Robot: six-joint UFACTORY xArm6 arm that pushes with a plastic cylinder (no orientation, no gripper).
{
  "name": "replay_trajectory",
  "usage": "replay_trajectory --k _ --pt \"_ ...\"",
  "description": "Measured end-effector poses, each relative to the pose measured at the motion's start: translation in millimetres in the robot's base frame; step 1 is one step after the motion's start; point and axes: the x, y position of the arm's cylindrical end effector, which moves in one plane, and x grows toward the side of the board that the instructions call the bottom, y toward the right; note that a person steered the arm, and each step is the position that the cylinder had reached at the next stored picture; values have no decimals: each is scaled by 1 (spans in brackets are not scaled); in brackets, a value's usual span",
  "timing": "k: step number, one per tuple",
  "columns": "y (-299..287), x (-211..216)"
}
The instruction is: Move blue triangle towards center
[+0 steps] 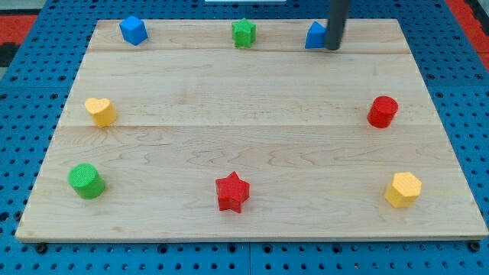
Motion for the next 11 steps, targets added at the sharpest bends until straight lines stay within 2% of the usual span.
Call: replay_trajectory --k 1,3,4,5,6,7,9,10,11 --pt "15 -52" --pt "-85 -59" --pt "-43 -26" --pt "-5 -37" --pt "31 -3" --pt "-2 28" --pt "-161 32" --pt "-200 59" --pt "-125 56"
